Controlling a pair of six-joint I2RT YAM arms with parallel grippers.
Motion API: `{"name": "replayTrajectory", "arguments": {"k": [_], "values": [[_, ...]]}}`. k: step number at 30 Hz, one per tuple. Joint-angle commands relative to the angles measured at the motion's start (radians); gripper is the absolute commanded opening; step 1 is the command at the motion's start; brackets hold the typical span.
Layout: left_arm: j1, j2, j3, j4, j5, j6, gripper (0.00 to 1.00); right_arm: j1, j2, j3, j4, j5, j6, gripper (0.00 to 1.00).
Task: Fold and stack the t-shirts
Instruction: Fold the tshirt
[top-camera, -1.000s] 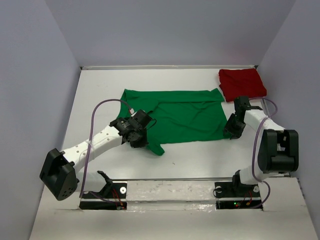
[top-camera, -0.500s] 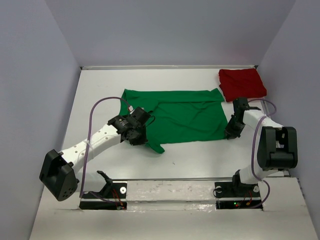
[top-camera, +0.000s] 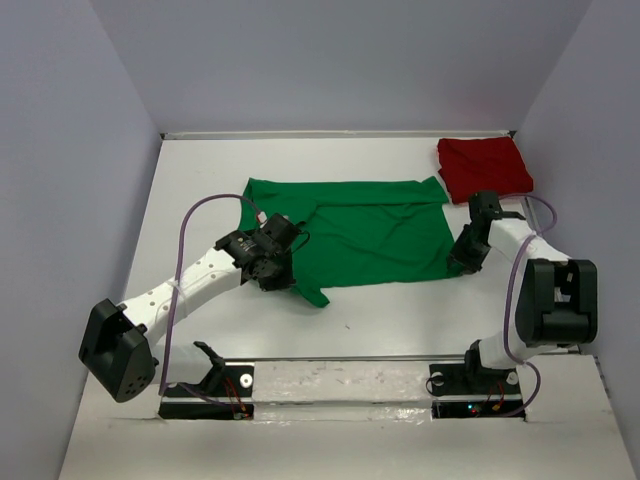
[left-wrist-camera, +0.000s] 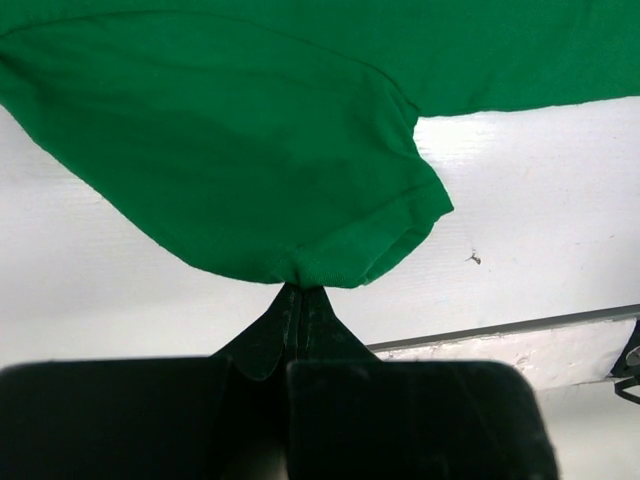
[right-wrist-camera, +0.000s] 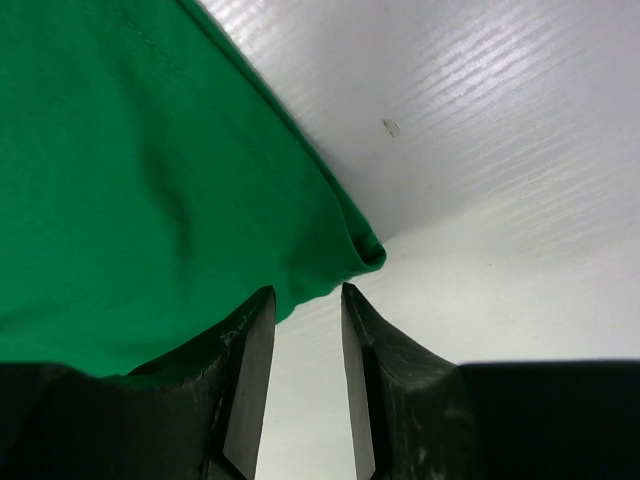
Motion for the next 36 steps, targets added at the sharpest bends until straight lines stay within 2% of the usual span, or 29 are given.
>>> {"name": "replayTrajectory", "arguments": {"k": [1, 14, 16, 21, 26, 29, 36], "values": [[0.002, -0.007, 0.022, 0.007, 0.018, 0.024, 0.00, -0.002, -0.013, 0.048, -0.013, 0.009, -0.006, 0.39], [0.006, -0.017, 0.032, -0.001, 0.024, 0.031, 0.00, -0.011, 0.065, 0.015, 0.047, -0.052, 0.016, 0.38], [0.006, -0.015, 0.034, 0.001, 0.026, 0.033, 0.00, -0.011, 0.070, 0.012, 0.045, -0.047, 0.011, 0.35], [0.006, -0.015, 0.042, -0.004, 0.020, 0.034, 0.00, -0.011, 0.051, 0.011, 0.045, -0.054, 0.013, 0.16], [0.007, -0.015, 0.040, -0.005, 0.021, 0.033, 0.00, -0.011, 0.042, 0.005, 0.044, -0.055, 0.011, 0.12], [0.007, -0.013, 0.048, -0.008, 0.014, 0.031, 0.00, -0.011, 0.037, 0.000, 0.045, -0.054, 0.010, 0.00], [0.007, -0.013, 0.060, -0.011, -0.003, 0.019, 0.00, -0.011, -0.038, 0.011, 0.044, -0.032, -0.009, 0.00]]}}
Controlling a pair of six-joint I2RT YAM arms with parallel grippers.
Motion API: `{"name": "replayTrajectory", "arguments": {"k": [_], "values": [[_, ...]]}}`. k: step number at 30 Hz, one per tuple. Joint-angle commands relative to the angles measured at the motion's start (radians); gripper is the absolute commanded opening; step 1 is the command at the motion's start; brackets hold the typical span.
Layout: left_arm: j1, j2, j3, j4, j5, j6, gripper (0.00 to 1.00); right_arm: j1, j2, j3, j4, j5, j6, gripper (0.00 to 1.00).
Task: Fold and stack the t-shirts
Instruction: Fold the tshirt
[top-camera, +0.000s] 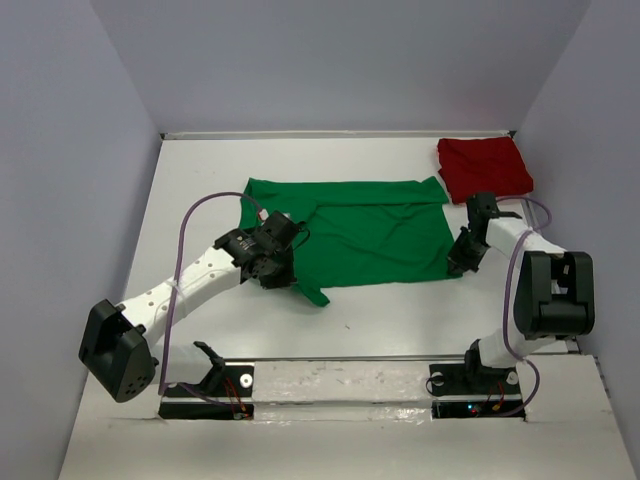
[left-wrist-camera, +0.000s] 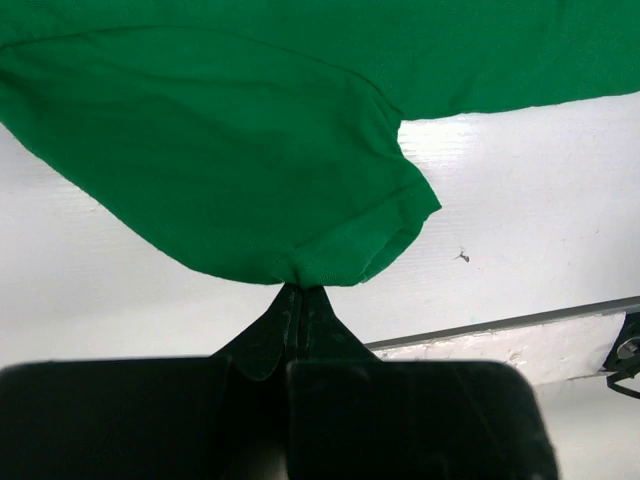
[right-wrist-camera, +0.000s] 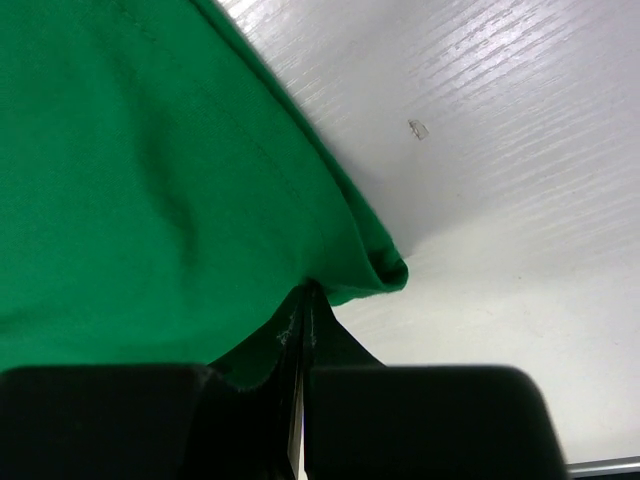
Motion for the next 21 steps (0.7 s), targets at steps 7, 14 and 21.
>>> {"name": "replayTrajectory", "arguments": {"k": [7, 14, 21], "values": [[0.008, -0.001, 0.095, -0.038, -0.095, 0.008, 0.00, -0.005, -0.166, 0.089, -0.018, 0.056, -0.066, 0.00], [0.017, 0.039, 0.165, -0.073, -0.122, 0.020, 0.00, -0.005, -0.102, 0.166, -0.018, 0.012, -0.089, 0.00], [0.086, 0.074, 0.273, -0.093, -0.176, 0.043, 0.00, -0.005, -0.056, 0.224, 0.002, 0.001, -0.103, 0.00]]}}
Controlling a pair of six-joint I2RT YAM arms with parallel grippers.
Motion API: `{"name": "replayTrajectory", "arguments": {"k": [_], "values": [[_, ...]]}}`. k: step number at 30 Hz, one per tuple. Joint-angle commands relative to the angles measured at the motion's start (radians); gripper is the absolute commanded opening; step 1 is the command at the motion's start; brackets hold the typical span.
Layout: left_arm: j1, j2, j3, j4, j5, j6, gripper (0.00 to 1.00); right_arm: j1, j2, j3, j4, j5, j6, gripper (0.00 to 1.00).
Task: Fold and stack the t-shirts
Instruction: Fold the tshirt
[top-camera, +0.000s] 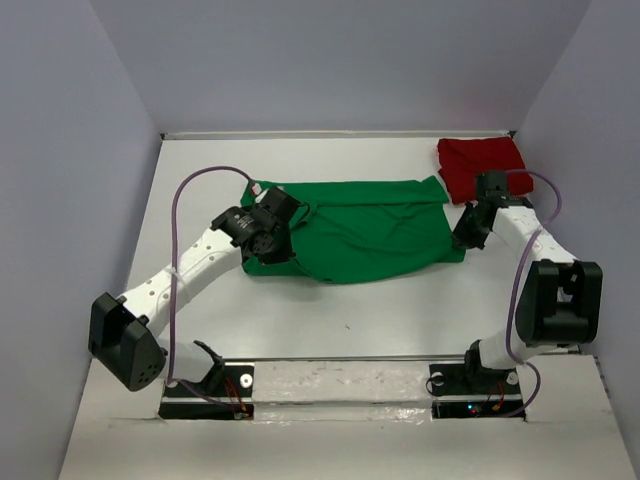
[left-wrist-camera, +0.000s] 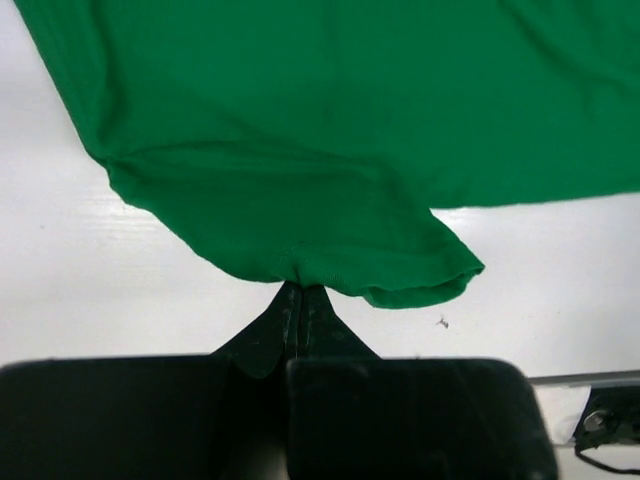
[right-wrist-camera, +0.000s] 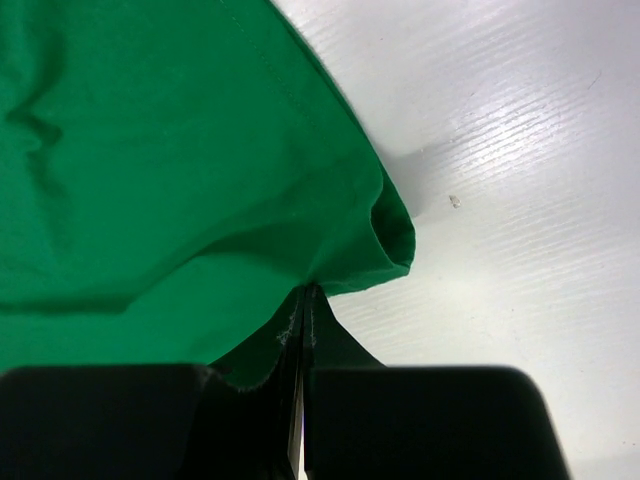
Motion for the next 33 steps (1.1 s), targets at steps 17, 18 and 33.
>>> {"name": "replayTrajectory", "arguments": {"k": [17, 18, 33], "values": [[0.245, 0.106, 0.265, -0.016, -0.105, 0.115, 0.00, 0.016, 0.179, 0.290, -0.015, -0.041, -0.100, 0.00], [0.264, 0.121, 0.275, -0.018, -0.108, 0.121, 0.00, 0.016, 0.186, 0.302, -0.012, -0.043, -0.108, 0.00], [0.329, 0.309, 0.437, -0.012, -0.085, 0.218, 0.00, 0.054, 0.361, 0.541, -0.073, 0.069, -0.175, 0.00]]}}
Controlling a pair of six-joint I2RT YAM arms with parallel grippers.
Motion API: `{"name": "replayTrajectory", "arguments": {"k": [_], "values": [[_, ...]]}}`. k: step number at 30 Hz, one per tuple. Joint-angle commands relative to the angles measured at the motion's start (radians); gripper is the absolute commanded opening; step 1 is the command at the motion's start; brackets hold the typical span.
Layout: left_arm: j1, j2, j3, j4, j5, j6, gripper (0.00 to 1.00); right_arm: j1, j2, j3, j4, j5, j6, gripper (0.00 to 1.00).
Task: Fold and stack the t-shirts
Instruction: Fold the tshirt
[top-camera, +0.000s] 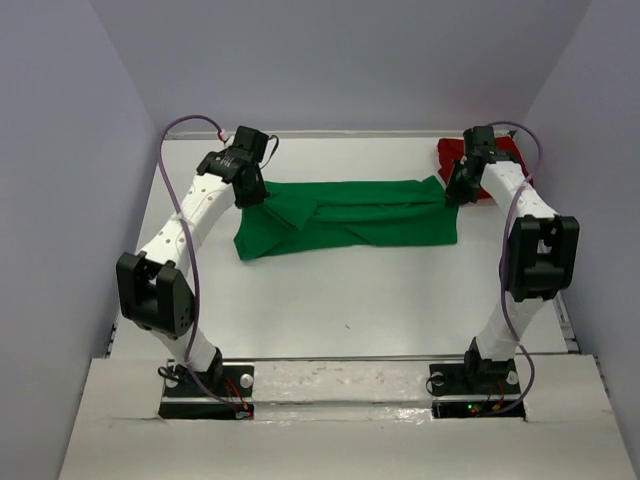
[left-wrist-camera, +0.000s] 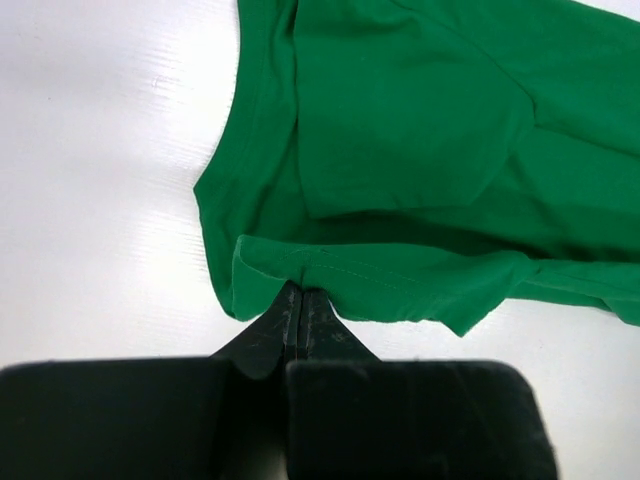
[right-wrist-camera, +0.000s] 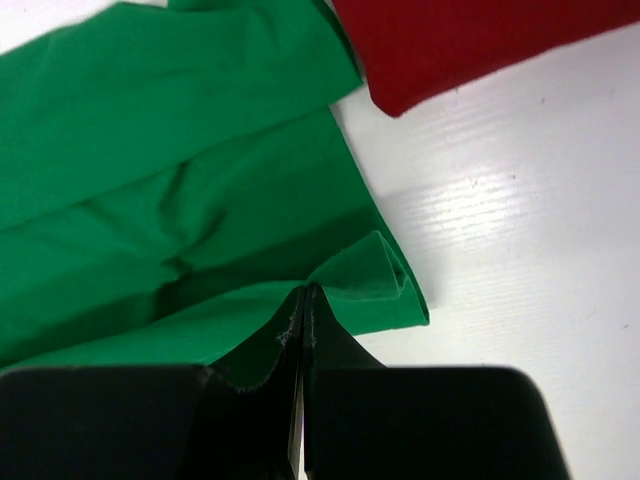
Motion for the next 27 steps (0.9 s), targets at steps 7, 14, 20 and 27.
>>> {"name": "replayTrajectory", "arguments": {"k": [7, 14, 20, 27], "values": [[0.016, 0.077, 0.087, 0.007, 0.045, 0.085, 0.00, 0.027, 0.051, 0.065, 0.003, 0.084, -0.044, 0.00], [0.029, 0.174, 0.232, -0.032, 0.029, 0.108, 0.00, 0.027, 0.113, 0.154, -0.019, 0.121, -0.056, 0.00], [0.043, 0.253, 0.307, -0.055, 0.054, 0.106, 0.00, 0.027, 0.168, 0.227, -0.030, 0.092, -0.076, 0.00], [0.046, 0.335, 0.404, -0.084, 0.052, 0.108, 0.00, 0.027, 0.249, 0.305, -0.047, 0.054, -0.113, 0.00]]}}
